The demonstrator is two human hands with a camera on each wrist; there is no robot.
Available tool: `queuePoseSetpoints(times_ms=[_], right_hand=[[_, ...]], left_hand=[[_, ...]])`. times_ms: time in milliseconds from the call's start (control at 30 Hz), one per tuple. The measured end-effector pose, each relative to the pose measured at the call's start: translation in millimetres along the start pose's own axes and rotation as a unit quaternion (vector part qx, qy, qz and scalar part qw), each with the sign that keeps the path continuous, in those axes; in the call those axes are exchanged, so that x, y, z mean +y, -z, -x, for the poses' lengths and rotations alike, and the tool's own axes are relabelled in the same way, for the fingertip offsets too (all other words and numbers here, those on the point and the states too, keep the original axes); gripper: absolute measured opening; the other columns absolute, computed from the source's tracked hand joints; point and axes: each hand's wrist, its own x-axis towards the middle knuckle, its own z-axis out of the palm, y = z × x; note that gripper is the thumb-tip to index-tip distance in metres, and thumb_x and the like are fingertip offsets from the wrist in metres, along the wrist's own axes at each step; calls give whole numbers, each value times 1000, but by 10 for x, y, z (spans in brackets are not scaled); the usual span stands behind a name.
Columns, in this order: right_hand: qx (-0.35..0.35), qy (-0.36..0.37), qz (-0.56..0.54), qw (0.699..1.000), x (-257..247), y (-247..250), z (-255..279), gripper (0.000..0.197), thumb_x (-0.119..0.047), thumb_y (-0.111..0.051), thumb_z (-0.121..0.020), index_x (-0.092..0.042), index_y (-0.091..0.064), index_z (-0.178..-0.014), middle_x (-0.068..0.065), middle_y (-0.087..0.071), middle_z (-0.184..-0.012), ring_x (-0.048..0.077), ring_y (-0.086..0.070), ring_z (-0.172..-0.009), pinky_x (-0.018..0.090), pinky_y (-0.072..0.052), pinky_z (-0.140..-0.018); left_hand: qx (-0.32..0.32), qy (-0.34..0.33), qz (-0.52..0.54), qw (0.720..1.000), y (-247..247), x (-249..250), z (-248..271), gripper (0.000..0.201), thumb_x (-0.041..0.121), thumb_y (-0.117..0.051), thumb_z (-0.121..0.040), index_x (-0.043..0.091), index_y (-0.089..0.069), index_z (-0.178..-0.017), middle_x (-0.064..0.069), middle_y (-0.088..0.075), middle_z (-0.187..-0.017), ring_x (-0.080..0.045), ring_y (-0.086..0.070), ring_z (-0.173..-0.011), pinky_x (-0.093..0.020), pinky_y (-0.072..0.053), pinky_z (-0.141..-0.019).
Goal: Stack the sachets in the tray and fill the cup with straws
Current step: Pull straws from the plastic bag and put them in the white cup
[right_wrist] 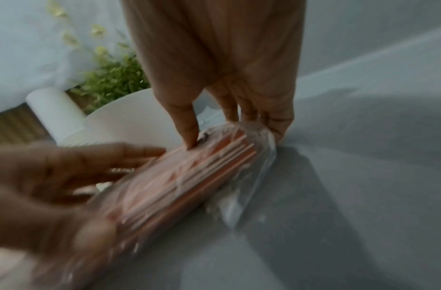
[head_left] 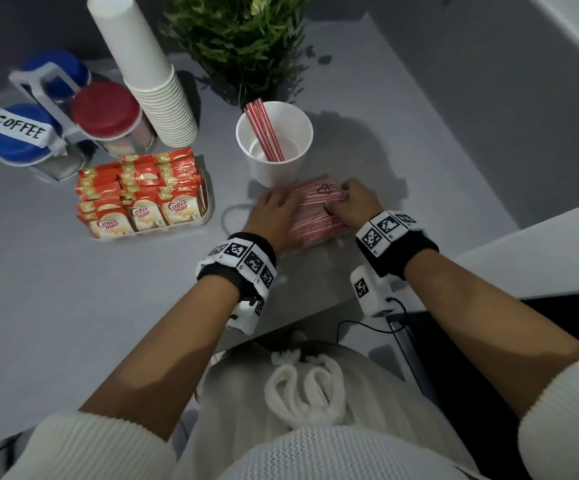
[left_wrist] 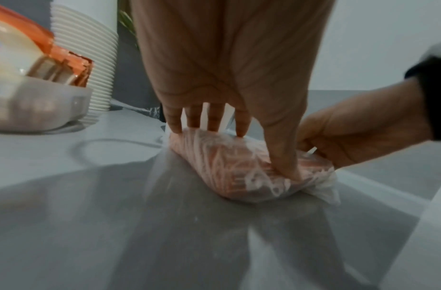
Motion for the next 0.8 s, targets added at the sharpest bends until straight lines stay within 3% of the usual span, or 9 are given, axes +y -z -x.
queuePoseSetpoints(times_ms=[167,267,333,467,533,600,633,733,800], right_hand=[[-43,-27,11,999,29,51,-49,38,-29,-63,-86,-3,-60,-114,14,-62,-119,28,-58,-110,23,-39,-79],[-76,-33,-9,996,31,103,-96,37,-30,-63,-85,-2,-64,-109,16,-65,-101,28,-62,-90,24,-41,-66],[-68,-15,-44,997,40,166,-92,37,-32,-63,-85,-2,-64,-107,11,-60,-89,20,-56,-70,23,-39,-55],[-140,74,-175,972,-39,370,100,30,-14,-62,-87,-5,-54,-114,11,-60,-88,10,-61,-67,14,-46,-46],[-150,116,-159,969,-51,426,132,28,-3,-60,-85,-5,-54,-113,16,-62,-83,12,-65,-68,15,-49,-50],[-75,102,-122,984,5,428,46,18,-4,-60,-85,0,-62,-102,19,-62,-86,26,-62,-80,30,-53,-67],[-63,80,-123,987,33,428,20,10,-5,-59,-85,1,-64,-92,19,-60,-81,28,-59,-78,34,-52,-68],[-105,44,-114,987,102,359,7,24,-6,-57,-86,-9,-58,-62,10,-54,-62,20,-49,-59,25,-42,-55],[-84,53,-55,993,137,289,13,22,-8,-57,-86,-4,-60,-65,13,-59,-66,21,-50,-63,25,-39,-54]], left_hand=[[-31,6,-40,999,-9,45,33,95,32,-74,-71,19,-18,-147,-12,-17,-152,-31,-14,-141,-45,-27,-113],[-15,1,-40,999,40,62,11,78,26,-65,-79,18,-25,-145,-14,-30,-146,-34,-27,-136,-43,-31,-109],[-19,-6,-19,1000,143,68,-20,64,24,-61,-83,18,-35,-141,-15,-45,-137,-34,-43,-126,-39,-36,-103],[4,18,86,996,453,98,-7,34,30,-57,-88,11,-59,-116,-15,-64,-110,-30,-61,-99,-29,-43,-81],[-28,53,163,985,577,36,-2,27,24,-53,-90,10,-61,-111,-15,-63,-98,-27,-60,-85,-29,-48,-71],[-76,76,253,961,648,-54,18,19,26,-52,-88,14,-62,-99,-7,-60,-81,-22,-57,-70,-27,-49,-60],[-81,85,283,952,666,-101,36,16,27,-52,-88,15,-61,-91,-4,-58,-74,-19,-56,-65,-24,-47,-55],[-50,151,322,933,688,-218,112,20,23,-53,-92,15,-59,-75,-2,-55,-68,-17,-53,-59,-22,-44,-51],[-32,171,269,947,660,-249,140,23,16,-55,-91,17,-56,-67,-1,-54,-67,-19,-53,-64,-22,-43,-55]])
